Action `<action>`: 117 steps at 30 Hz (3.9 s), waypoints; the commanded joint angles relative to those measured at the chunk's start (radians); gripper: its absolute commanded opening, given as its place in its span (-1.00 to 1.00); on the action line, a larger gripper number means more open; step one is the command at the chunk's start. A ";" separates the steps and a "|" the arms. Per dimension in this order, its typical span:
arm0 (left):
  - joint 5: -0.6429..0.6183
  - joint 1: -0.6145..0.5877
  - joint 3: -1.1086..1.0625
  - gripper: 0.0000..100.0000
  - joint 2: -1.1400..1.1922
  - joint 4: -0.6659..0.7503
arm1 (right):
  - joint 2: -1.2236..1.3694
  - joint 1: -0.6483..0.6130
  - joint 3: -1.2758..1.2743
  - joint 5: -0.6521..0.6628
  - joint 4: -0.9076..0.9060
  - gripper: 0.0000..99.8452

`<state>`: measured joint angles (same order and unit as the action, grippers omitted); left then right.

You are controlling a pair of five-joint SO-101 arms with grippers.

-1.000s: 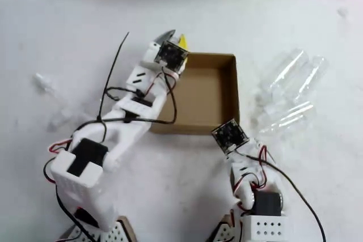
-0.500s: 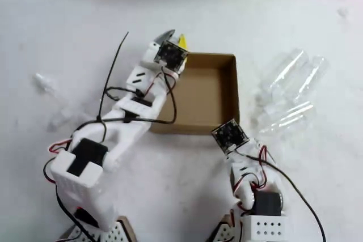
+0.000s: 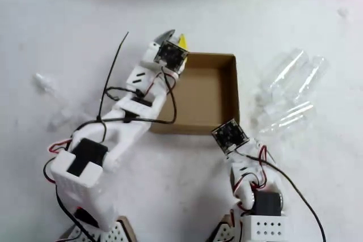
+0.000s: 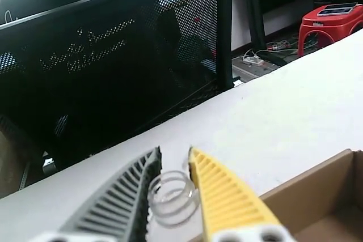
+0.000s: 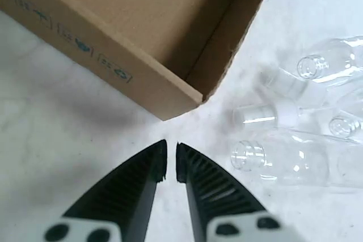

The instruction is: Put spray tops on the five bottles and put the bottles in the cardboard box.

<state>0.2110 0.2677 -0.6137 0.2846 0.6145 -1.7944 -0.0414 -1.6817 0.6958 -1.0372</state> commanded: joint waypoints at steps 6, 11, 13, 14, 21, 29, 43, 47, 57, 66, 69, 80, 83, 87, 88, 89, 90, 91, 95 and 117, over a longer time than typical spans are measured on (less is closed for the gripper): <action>0.002 -0.013 0.051 -0.95 -0.010 0.025 | -0.002 -0.001 -0.008 0.012 0.024 -0.97; 0.002 -0.015 0.037 -0.82 -0.013 0.021 | -0.002 -0.001 -0.008 0.012 0.024 -0.97; 0.002 -0.015 0.012 -0.75 -0.013 0.025 | -0.004 -0.001 -0.008 0.012 0.024 -0.97; 0.002 -0.013 0.006 -0.73 -0.013 0.026 | -0.004 -0.001 -0.008 0.012 0.024 -0.97; 0.002 -0.024 0.006 -0.77 -0.015 0.026 | -0.004 -0.001 -0.008 0.012 0.024 -0.97; 0.002 -0.016 -0.118 -0.77 -0.217 0.020 | -0.001 -0.001 -0.008 0.012 0.035 -0.97; -0.155 0.024 -0.166 -0.77 -0.530 -0.190 | -0.001 -0.001 -0.008 0.012 0.035 -0.97; -0.230 0.022 -0.164 -0.77 -0.780 -0.511 | -0.001 -0.001 -0.008 0.012 0.035 -0.97; -0.325 -0.160 -0.173 -0.77 -1.264 -1.178 | -0.001 -0.001 -0.008 0.012 0.028 -0.97; -0.350 -0.278 -0.405 -0.77 -1.279 -1.258 | -0.004 -0.005 -0.008 0.006 0.002 -0.97; -0.388 -0.262 -0.647 -0.77 -1.279 -0.950 | -0.004 -0.008 -0.008 0.005 0.001 -0.97; -0.270 -0.262 -0.772 -0.93 -1.279 -0.729 | -0.001 -0.010 -0.008 0.003 -0.010 -0.97; -0.275 -0.262 -0.730 -0.93 -1.279 -0.812 | -0.004 -0.012 -0.008 0.009 -0.041 -0.97; -0.273 -0.262 -0.723 -0.93 -1.279 -0.824 | -0.004 -0.012 -0.008 0.011 -0.041 -0.97; -0.273 -0.262 -0.723 -0.94 -1.279 -0.824 | -0.004 -0.012 -0.008 0.011 -0.038 -0.97; -0.272 -0.262 -0.723 -0.95 -1.279 -0.824 | -0.004 -0.012 -0.008 0.011 -0.035 -0.97; -0.272 -0.262 -0.723 -0.96 -1.279 -0.824 | -0.007 -0.012 -0.008 0.008 -0.033 -0.97; -0.272 -0.262 -0.724 -0.95 -1.279 -0.824 | -0.007 -0.012 -0.008 0.005 -0.024 -0.97; -0.272 -0.252 -0.758 -0.95 -1.279 -0.790 | -0.007 -0.004 0.066 0.002 0.027 -0.97; -0.201 -0.199 -0.835 -0.95 -1.279 -0.667 | 1.086 -0.236 0.931 -0.299 0.217 -0.97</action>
<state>-0.0238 0.0545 -1.4576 -0.9735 -0.0990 -0.9613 -0.2547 -0.9544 0.4150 -0.9068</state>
